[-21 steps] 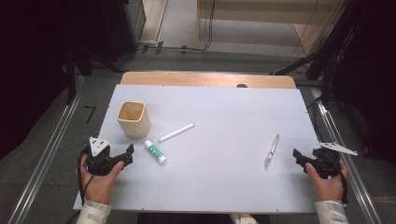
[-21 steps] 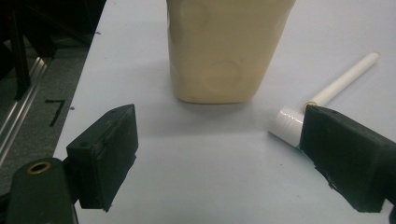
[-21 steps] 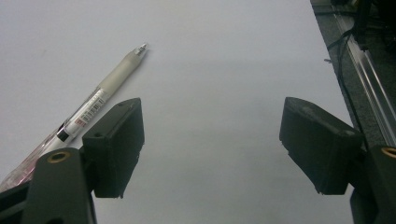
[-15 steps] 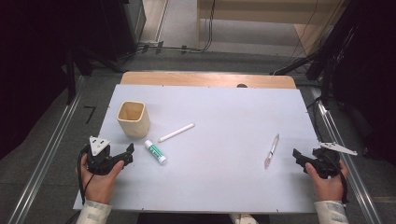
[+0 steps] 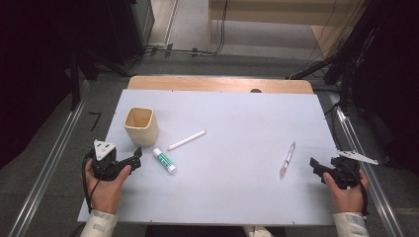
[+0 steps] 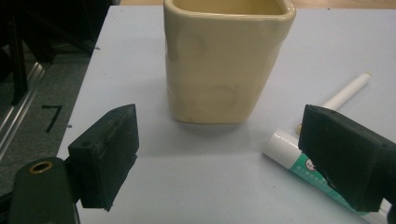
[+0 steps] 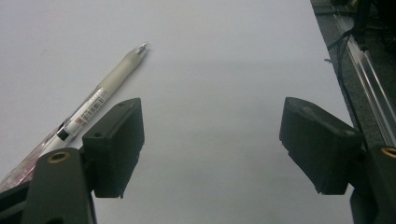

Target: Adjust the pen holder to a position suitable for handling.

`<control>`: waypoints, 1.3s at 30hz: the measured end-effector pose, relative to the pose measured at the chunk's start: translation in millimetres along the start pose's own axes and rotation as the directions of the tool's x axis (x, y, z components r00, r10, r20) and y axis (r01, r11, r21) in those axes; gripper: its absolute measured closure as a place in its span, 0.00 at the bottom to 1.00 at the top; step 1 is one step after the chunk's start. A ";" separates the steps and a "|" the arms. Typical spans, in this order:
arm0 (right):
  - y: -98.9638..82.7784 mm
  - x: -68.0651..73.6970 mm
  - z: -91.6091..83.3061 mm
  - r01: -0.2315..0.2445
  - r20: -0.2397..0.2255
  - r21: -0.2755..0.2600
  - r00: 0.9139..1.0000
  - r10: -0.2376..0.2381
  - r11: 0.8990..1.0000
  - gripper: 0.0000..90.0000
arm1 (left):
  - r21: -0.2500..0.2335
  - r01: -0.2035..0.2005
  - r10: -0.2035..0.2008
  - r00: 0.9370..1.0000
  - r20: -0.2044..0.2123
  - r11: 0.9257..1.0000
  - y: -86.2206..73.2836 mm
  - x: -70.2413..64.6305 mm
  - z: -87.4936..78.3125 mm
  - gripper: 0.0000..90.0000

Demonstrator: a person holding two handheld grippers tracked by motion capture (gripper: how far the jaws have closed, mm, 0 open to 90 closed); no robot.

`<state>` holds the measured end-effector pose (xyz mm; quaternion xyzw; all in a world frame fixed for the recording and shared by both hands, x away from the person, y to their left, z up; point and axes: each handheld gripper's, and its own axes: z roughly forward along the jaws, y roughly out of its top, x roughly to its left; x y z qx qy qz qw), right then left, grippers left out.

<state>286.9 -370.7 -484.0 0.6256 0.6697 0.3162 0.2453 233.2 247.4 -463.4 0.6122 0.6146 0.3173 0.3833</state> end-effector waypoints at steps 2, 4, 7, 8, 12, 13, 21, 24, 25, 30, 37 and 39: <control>0.0 0.0 -0.1 0.000 0.000 0.000 1.000 0.000 1.000 0.23 | 0.001 -0.002 0.002 1.000 -0.002 1.000 1.6 -0.9 0.5 0.14; 0.1 -0.1 -0.4 0.001 -0.001 -0.002 1.000 -0.001 1.000 0.23 | -0.005 -0.001 0.001 1.000 0.002 1.000 3.3 -1.5 1.0 0.14; 0.0 -0.3 -0.6 -0.002 0.001 -0.002 1.000 0.002 1.000 0.23 | -0.003 -0.003 0.003 1.000 0.001 1.000 4.7 -2.1 1.7 0.14; 0.0 -0.3 -0.6 -0.002 0.001 -0.002 1.000 0.002 1.000 0.23 | -0.002 -0.006 0.006 1.000 0.001 1.000 4.8 -2.2 2.0 0.14; 0.0 -0.5 -0.3 0.001 0.000 -0.001 1.000 -0.001 1.000 0.23 | 0.000 -0.007 0.007 1.000 0.000 1.000 6.7 -1.8 3.1 0.15; 0.0 -0.4 -0.4 0.000 0.001 -0.002 1.000 0.000 1.000 0.23 | -0.001 -0.005 0.005 1.000 0.000 1.000 7.5 -1.8 3.0 0.15; -0.2 0.0 -0.3 0.003 0.002 -0.001 1.000 -0.003 1.000 0.23 | -0.005 -0.006 0.006 1.000 0.005 1.000 14.2 0.2 2.2 0.17; -0.2 0.3 0.3 0.001 0.006 0.000 1.000 -0.001 1.000 0.23 | -0.003 -0.007 0.007 1.000 0.006 1.000 16.4 -0.3 3.8 0.17; -0.1 0.3 0.3 0.001 0.006 0.000 1.000 -0.001 1.000 0.23 | -0.003 -0.007 0.007 1.000 0.006 1.000 16.4 -0.3 3.8 0.18; -0.3 0.6 0.3 0.002 0.006 0.002 1.000 -0.002 1.000 0.23 | 0.003 -0.010 0.010 1.000 0.003 1.000 19.2 -0.7 7.8 0.19; -0.4 0.0 0.0 0.001 0.006 0.001 1.000 -0.001 1.000 0.23 | -0.007 -0.001 0.001 1.000 -0.005 1.000 23.8 0.6 11.3 0.23; -0.5 0.0 0.1 0.000 0.006 0.001 1.000 0.000 1.000 0.23 | -0.012 0.004 -0.004 1.000 -0.001 1.000 25.8 1.2 12.5 0.23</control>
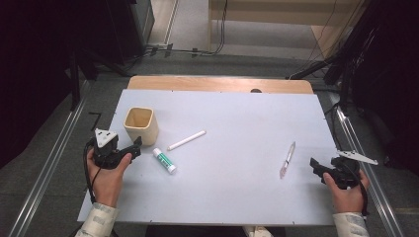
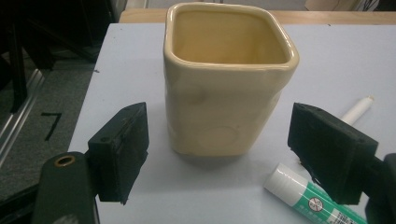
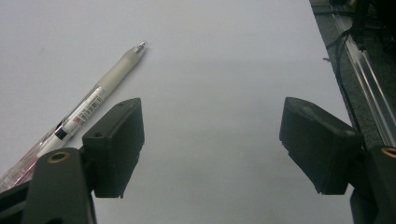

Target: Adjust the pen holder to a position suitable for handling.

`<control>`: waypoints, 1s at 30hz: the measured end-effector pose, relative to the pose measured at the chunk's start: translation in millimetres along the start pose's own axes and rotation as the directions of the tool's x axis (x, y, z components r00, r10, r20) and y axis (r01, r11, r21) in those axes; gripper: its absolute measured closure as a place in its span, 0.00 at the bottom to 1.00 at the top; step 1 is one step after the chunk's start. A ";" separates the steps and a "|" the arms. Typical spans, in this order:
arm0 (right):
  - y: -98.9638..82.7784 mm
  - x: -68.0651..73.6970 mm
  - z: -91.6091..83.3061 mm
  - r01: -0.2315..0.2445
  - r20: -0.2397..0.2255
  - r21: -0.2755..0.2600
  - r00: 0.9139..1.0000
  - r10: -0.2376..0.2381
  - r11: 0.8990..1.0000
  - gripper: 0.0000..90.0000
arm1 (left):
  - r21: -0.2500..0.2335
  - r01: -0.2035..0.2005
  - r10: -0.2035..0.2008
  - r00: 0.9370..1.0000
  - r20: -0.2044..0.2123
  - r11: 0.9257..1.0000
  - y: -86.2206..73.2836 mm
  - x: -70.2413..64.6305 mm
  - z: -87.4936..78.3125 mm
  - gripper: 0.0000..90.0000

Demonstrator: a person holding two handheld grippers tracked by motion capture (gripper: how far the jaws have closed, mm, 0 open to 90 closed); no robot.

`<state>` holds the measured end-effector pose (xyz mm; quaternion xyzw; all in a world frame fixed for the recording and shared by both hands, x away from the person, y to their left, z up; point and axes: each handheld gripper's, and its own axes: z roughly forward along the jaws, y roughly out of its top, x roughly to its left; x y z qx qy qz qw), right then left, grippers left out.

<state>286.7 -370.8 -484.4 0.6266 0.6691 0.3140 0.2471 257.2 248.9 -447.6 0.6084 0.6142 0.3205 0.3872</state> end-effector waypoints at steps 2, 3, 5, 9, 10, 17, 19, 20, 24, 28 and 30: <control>0.0 -0.1 0.1 0.000 0.000 0.000 1.000 0.000 1.000 0.23 | 0.001 0.000 0.000 1.000 0.001 1.000 0.6 0.3 0.2 0.25; 0.0 0.0 0.1 0.000 0.000 0.000 1.000 0.000 1.000 0.23 | 0.003 0.001 -0.001 1.000 0.004 1.000 1.2 0.4 0.6 0.25; 0.0 0.2 0.3 0.001 -0.001 0.002 1.000 -0.001 1.000 0.23 | 0.005 0.005 -0.005 1.000 0.005 1.000 1.8 1.1 2.3 0.27; 0.1 0.1 0.3 0.000 0.000 0.002 1.000 0.000 1.000 0.23 | 0.009 0.012 -0.012 1.000 0.011 1.000 4.8 2.4 4.0 0.29; 0.1 0.0 0.4 0.001 0.000 0.002 1.000 -0.001 1.000 0.23 | 0.009 0.015 -0.015 1.000 0.013 1.000 5.9 2.4 4.1 0.29; 0.0 0.4 0.9 0.003 -0.001 0.004 1.000 -0.003 1.000 0.23 | 0.014 0.018 -0.019 1.000 0.021 1.000 12.2 3.0 5.5 0.33; 0.0 0.2 0.9 0.002 0.001 0.005 1.000 -0.002 1.000 0.23 | 0.014 0.025 -0.025 0.999 0.020 1.000 13.2 3.4 6.0 0.34; 0.0 0.2 1.0 0.001 0.002 0.006 1.000 -0.001 1.000 0.23 | 0.011 0.031 -0.031 0.999 0.021 0.999 13.6 3.4 6.4 0.34; -0.2 0.5 1.4 0.005 0.002 0.008 1.000 -0.005 1.000 0.23 | 0.009 0.040 -0.040 0.999 0.032 0.999 16.3 3.6 7.5 0.35; -0.2 0.0 1.3 0.003 0.002 0.007 1.000 -0.003 1.000 0.23 | 0.003 0.038 -0.038 0.999 0.028 0.999 20.0 4.0 7.3 0.36; -0.2 0.0 1.3 0.002 0.003 0.007 1.000 -0.002 1.000 0.23 | 0.000 0.041 -0.041 0.999 0.030 0.999 22.0 4.7 7.6 0.36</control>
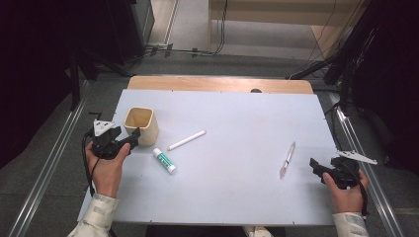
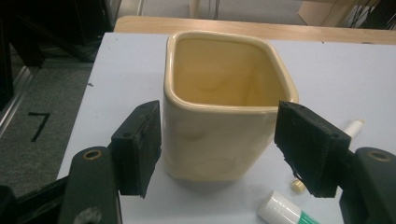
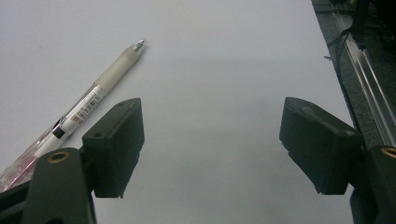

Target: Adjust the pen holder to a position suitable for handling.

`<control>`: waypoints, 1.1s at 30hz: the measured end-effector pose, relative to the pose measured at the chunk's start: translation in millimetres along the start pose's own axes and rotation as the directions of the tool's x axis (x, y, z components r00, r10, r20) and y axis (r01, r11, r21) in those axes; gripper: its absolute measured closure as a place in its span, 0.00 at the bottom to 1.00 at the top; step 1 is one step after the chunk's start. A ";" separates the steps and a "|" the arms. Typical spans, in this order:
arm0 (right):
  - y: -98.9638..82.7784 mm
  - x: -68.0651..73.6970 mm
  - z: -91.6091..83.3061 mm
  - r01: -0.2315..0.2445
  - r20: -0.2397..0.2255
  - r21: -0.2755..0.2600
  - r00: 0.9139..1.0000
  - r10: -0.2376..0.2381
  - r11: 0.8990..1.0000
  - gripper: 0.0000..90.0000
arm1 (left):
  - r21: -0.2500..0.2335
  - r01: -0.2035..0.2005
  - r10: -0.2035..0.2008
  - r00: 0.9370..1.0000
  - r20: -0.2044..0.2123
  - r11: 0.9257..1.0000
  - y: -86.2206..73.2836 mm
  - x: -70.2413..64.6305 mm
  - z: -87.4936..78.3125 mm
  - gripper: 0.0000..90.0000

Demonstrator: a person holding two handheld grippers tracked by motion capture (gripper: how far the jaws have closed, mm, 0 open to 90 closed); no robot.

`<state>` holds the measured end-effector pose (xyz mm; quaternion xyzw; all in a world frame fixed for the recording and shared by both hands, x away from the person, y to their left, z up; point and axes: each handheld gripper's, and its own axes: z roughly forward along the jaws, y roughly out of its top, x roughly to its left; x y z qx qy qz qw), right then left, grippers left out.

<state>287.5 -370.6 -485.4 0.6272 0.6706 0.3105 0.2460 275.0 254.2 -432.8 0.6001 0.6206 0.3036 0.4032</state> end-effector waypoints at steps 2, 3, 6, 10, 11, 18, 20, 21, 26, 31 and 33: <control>0.0 0.1 0.0 0.001 0.000 0.000 1.000 -0.001 1.000 0.23 | -0.001 0.002 -0.002 1.000 0.000 1.000 1.8 0.6 0.5 0.36; 0.0 0.3 0.1 0.002 0.000 0.001 1.000 -0.002 1.000 0.23 | -0.002 0.004 -0.004 1.000 0.001 1.000 2.8 0.8 0.6 0.37; -0.1 0.2 0.1 0.001 0.001 0.001 1.000 -0.001 1.000 0.23 | -0.003 0.001 -0.001 1.000 -0.001 1.000 5.2 0.9 1.6 0.39; -0.2 0.1 0.3 0.000 0.001 0.002 1.000 0.000 1.000 0.23 | 0.002 0.007 -0.007 1.000 0.000 1.000 8.4 2.2 5.0 0.41; -0.2 0.1 0.3 0.000 0.001 0.002 1.000 0.000 1.000 0.23 | 0.005 0.007 -0.007 1.000 0.001 1.000 9.1 2.4 5.8 0.41; -0.3 -0.1 0.2 -0.001 0.003 0.003 1.000 0.001 1.000 0.23 | 0.011 0.016 -0.016 1.000 0.011 1.000 15.0 3.0 10.7 0.43; -0.3 -0.1 0.1 -0.001 0.003 0.003 1.000 0.001 1.000 0.23 | 0.010 0.020 -0.020 1.000 0.009 1.000 16.9 3.7 11.8 0.43; -0.3 -0.1 0.0 -0.003 0.002 0.004 1.000 0.003 1.000 0.23 | 0.010 0.021 -0.021 1.000 0.007 1.000 17.9 3.8 12.5 0.43; -0.2 -0.4 0.1 -0.004 0.002 0.003 1.000 0.004 1.000 0.23 | 0.014 0.022 -0.022 1.000 0.003 1.000 22.2 4.9 15.8 0.45; -0.3 -0.5 0.0 -0.004 0.003 0.004 1.000 0.004 1.000 0.23 | 0.028 0.021 -0.021 1.000 -0.003 0.999 23.3 6.1 20.2 0.48; -0.3 -0.5 0.0 -0.003 0.003 0.004 1.000 0.003 1.000 0.23 | 0.037 0.017 -0.016 1.000 -0.006 0.999 24.1 6.9 22.3 0.50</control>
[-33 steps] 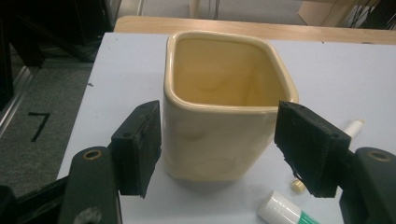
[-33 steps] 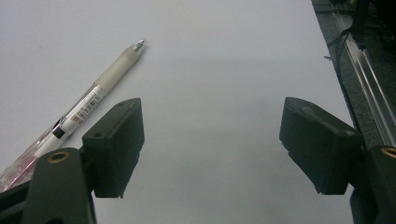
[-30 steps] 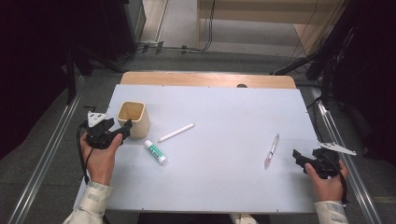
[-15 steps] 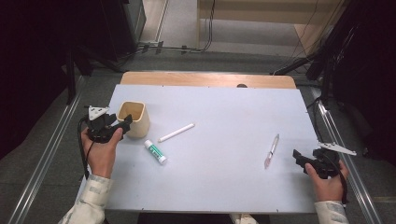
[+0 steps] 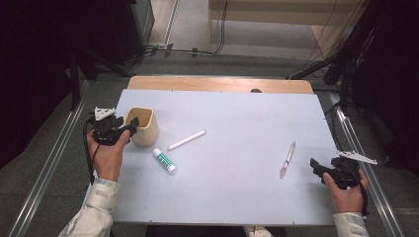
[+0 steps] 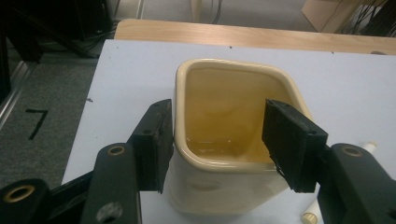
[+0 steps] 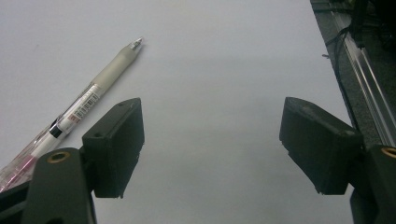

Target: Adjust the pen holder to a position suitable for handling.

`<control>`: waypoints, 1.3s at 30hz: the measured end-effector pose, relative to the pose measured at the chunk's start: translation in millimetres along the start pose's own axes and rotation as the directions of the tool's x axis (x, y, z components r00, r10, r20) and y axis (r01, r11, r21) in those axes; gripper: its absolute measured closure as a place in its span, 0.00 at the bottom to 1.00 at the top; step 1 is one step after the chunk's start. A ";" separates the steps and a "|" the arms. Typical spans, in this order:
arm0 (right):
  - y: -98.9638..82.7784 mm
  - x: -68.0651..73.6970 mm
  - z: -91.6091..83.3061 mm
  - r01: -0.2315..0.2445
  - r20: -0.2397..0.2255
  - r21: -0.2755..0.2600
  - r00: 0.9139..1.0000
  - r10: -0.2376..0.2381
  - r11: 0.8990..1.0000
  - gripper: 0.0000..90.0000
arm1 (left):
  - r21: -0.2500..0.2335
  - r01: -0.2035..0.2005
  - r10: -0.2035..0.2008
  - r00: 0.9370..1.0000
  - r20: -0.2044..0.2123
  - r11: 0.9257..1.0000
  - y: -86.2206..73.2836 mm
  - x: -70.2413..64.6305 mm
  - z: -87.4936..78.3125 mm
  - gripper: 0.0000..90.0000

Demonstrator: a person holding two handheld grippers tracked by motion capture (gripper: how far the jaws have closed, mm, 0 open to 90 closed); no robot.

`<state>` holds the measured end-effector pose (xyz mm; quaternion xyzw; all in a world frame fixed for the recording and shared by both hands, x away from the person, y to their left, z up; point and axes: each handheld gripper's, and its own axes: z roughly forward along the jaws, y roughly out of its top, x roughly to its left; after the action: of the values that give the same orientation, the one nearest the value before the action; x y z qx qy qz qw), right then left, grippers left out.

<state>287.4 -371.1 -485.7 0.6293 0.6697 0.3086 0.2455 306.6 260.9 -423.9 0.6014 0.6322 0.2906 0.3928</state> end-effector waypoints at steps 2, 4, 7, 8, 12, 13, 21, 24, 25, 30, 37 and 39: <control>0.1 0.2 0.0 -0.001 0.002 0.000 1.000 0.001 1.000 0.23 | 0.005 -0.001 0.001 1.000 -0.004 1.000 1.0 0.0 2.5 0.50; 0.1 0.3 0.0 -0.001 0.002 0.000 1.000 0.001 1.000 0.23 | 0.015 -0.007 0.007 1.000 -0.007 1.000 1.9 0.5 5.0 0.52; 0.1 0.0 -0.2 -0.003 0.001 0.000 1.000 0.003 1.000 0.23 | 0.034 -0.013 0.013 1.000 -0.010 0.999 2.9 1.5 8.8 0.53; 0.1 0.0 -0.2 -0.003 0.001 0.000 1.000 0.003 1.000 0.23 | 0.039 -0.014 0.014 1.000 -0.010 0.999 3.2 1.8 9.9 0.53; 0.1 0.1 -0.2 -0.002 0.000 0.000 1.000 0.002 1.000 0.23 | 0.056 -0.011 0.012 1.000 -0.009 0.998 3.6 3.5 13.9 0.55; 0.1 0.1 -0.2 -0.002 0.000 0.000 1.000 0.002 1.000 0.23 | 0.057 -0.008 0.009 1.000 -0.009 0.998 3.5 3.9 15.0 0.55; 0.2 -0.4 -0.4 -0.003 0.003 -0.003 1.000 0.003 1.000 0.23 | 0.073 -0.020 0.021 0.999 -0.024 0.997 4.6 4.2 20.7 0.60; 0.3 -0.6 -0.3 -0.001 0.003 -0.003 1.000 0.001 1.000 0.23 | 0.081 -0.031 0.034 0.999 -0.034 0.996 5.3 4.1 22.1 0.62; 0.3 -0.6 -0.3 -0.001 0.003 -0.003 1.000 0.001 1.000 0.23 | 0.083 -0.032 0.035 0.999 -0.036 0.996 5.7 4.3 22.9 0.62; 0.4 -0.5 -0.6 -0.003 0.003 -0.004 1.000 0.003 1.000 0.23 | 0.097 -0.034 0.038 0.999 -0.038 0.995 7.7 6.0 25.6 0.67; 0.6 -0.6 -0.4 -0.001 0.002 -0.005 1.000 0.001 1.000 0.23 | 0.120 -0.039 0.045 0.998 -0.045 0.992 9.9 5.8 30.3 0.67; 0.7 -0.6 -0.3 -0.002 0.002 -0.004 1.000 0.002 1.000 0.23 | 0.125 -0.041 0.048 0.998 -0.050 0.991 10.5 5.6 31.5 0.68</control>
<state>287.7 -371.7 -485.0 0.6297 0.6683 0.3096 0.2472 339.0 264.3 -432.4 0.6306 0.6455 0.2755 0.3312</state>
